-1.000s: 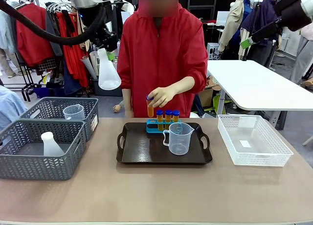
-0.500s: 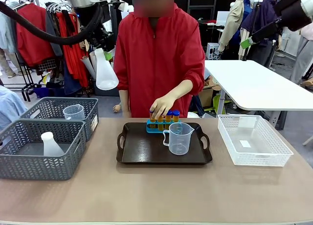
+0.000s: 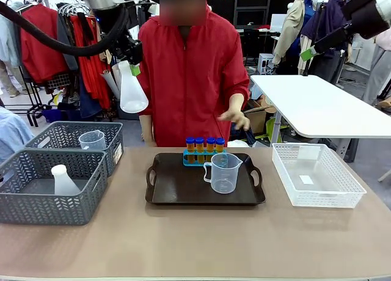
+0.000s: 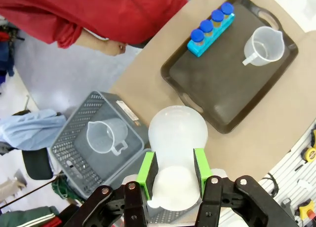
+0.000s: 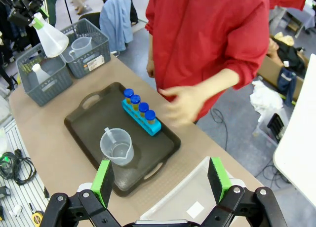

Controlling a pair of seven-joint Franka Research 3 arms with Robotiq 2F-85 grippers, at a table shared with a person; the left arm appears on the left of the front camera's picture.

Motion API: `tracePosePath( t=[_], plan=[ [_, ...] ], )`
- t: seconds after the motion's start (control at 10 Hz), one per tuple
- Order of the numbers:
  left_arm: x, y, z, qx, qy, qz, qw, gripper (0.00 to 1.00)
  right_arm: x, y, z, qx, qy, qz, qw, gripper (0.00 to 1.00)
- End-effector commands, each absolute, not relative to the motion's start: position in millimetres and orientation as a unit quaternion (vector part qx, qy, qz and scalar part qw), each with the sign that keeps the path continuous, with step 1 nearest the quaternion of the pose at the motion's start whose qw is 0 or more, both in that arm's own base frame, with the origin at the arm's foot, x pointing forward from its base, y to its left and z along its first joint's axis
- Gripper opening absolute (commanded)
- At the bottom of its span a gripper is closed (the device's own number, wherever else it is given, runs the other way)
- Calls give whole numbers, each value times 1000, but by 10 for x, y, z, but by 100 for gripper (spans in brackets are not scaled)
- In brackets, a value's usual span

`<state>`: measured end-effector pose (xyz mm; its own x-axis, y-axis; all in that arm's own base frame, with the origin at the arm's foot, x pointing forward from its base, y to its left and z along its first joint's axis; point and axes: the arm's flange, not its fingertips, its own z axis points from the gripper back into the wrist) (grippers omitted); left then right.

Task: Prepare the laboratory tools.
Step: Pick up one Small flask and place it on the Handle tray.

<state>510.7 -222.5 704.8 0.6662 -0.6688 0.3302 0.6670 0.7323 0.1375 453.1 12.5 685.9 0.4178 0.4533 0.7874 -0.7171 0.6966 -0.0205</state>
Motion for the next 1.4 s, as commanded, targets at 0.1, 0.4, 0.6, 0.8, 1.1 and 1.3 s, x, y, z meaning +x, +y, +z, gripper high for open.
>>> tracePosePath(
  t=[0.1, 0.4, 0.6, 0.8, 1.1, 1.3],
  plan=[
    [5191, -2352, 6897, 13, -146, -422, 894, 0, 4536, 113, 6869, 169, -411, 354, 823, 100],
    [5364, -2686, 6588, 19, -132, -456, 880, 0, 4536, 113, 6869, 169, -411, 354, 823, 100],
    [5503, -2926, 6323, 26, -124, -465, 876, 0, 4536, 113, 6869, 169, -411, 354, 823, 100],
    [5622, -3211, 5957, 26, -101, -492, 864, 0, 4536, 113, 6869, 169, -411, 354, 823, 100],
    [5648, -3505, 5541, 4, -95, -531, 842, 0, 4536, 113, 6869, 169, -411, 354, 823, 100],
    [5627, -3584, 5255, -8, -85, -533, 842, 0, 4536, 113, 6869, 169, -411, 354, 823, 100]
  ],
)
